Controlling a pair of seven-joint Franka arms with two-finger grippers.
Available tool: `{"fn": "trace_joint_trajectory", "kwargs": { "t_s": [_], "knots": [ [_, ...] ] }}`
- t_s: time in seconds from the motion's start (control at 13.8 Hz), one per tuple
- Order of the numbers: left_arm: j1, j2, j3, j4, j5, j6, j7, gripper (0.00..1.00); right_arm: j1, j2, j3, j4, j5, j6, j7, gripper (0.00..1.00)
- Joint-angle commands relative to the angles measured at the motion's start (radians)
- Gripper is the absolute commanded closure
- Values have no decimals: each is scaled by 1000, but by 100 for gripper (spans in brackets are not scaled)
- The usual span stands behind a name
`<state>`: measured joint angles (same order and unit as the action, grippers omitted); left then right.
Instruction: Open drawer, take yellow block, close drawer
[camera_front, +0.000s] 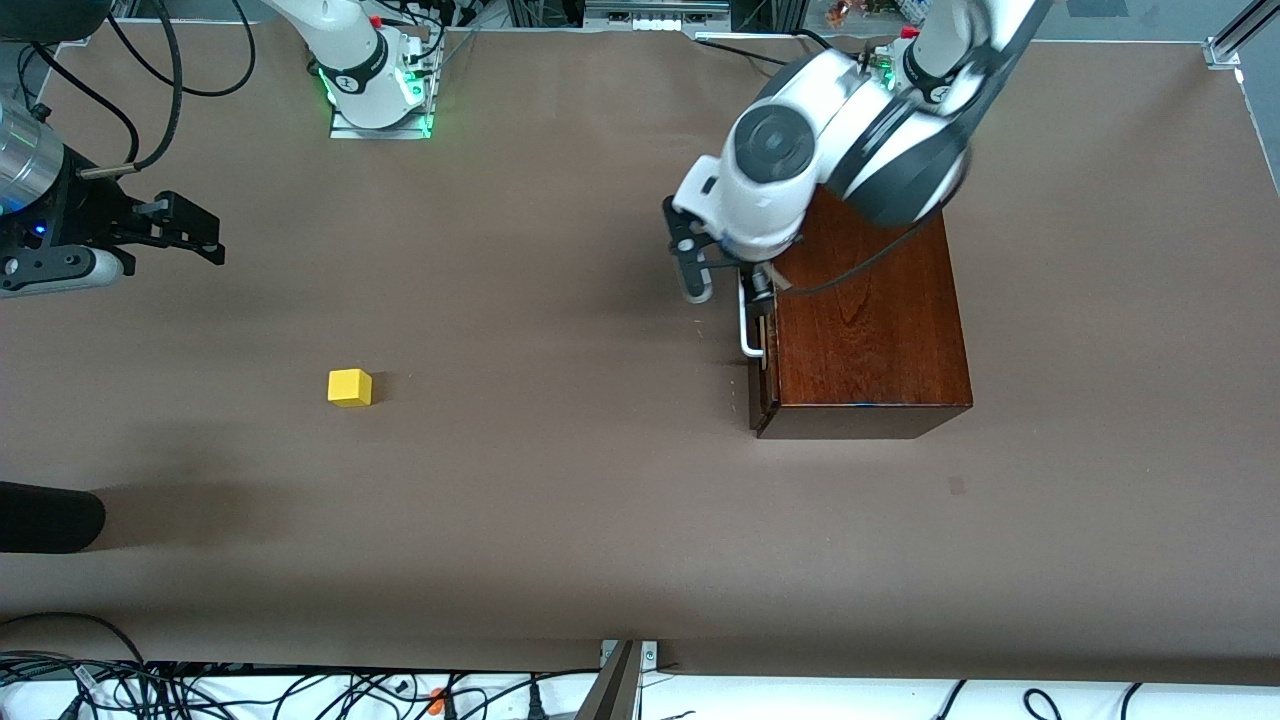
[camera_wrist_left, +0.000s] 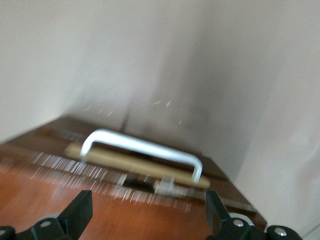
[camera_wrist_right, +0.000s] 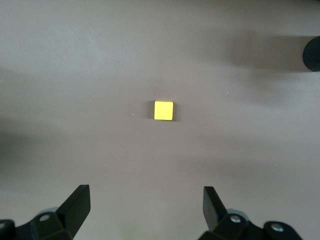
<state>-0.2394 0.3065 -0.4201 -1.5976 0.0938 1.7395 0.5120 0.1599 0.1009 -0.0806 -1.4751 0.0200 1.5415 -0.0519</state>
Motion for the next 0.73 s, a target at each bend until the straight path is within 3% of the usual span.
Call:
{"fn": "trace_joint_trajectory", "kwargs": {
  "t_s": [0.0,0.29,0.44,0.65],
  "knots": [
    [113,-93,3,20,-20,-84,-43,0,0,14,-1,29,-5,-6,3,0],
    [256,-107,12,192,-16,-271,-90,0,0,20,-1,29,-3,26,3,0],
    [264,-116,94,231,-26,-291,-116,0,-2,20,-2,29,-2,25,3,0],
    [214,-165,243,189,-86,-278,-353,0,-5,20,-7,29,0,25,3,0]
  ]
}}
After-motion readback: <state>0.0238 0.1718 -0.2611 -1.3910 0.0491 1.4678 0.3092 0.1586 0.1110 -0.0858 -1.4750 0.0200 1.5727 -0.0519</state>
